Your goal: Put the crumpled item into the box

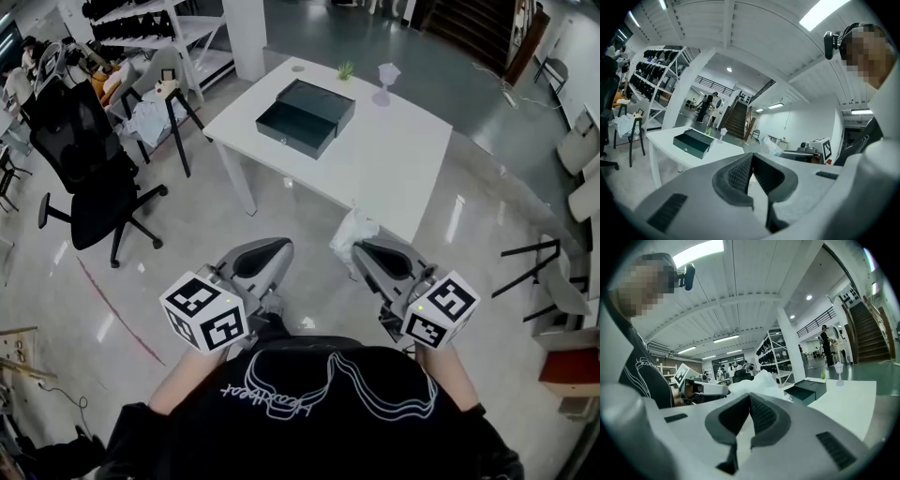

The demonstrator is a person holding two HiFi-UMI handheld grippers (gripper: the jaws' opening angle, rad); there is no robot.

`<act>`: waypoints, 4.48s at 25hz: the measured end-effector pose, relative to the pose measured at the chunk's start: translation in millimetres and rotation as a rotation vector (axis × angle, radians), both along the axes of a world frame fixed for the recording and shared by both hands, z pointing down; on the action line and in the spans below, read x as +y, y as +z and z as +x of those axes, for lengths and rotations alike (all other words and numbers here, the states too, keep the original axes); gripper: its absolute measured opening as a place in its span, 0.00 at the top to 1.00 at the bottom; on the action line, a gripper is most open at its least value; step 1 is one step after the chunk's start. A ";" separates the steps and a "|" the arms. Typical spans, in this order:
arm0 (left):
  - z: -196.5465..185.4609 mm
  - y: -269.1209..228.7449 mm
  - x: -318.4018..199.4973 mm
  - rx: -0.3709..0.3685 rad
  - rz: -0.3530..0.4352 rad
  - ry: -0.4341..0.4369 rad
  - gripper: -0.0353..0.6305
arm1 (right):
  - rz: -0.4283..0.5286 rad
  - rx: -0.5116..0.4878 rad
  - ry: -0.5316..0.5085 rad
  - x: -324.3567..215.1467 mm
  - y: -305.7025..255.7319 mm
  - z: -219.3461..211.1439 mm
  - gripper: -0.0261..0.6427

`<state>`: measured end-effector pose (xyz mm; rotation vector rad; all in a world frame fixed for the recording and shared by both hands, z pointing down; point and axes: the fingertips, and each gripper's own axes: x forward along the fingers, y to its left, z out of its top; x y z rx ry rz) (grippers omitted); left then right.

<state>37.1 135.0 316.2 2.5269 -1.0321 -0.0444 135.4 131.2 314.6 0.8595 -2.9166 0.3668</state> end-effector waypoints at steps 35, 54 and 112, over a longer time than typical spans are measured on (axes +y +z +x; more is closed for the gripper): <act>-132.2 40.6 -260.3 -0.054 -0.068 0.120 0.94 | -0.107 0.248 0.203 -263.0 64.0 -114.9 0.95; -141.0 53.4 -367.8 -0.070 -0.133 0.000 0.94 | -0.193 0.444 0.079 -390.3 132.9 -119.4 0.95; -139.9 75.5 -391.7 -0.076 -0.203 0.202 0.94 | -0.360 0.193 0.242 -384.9 132.6 -109.8 0.87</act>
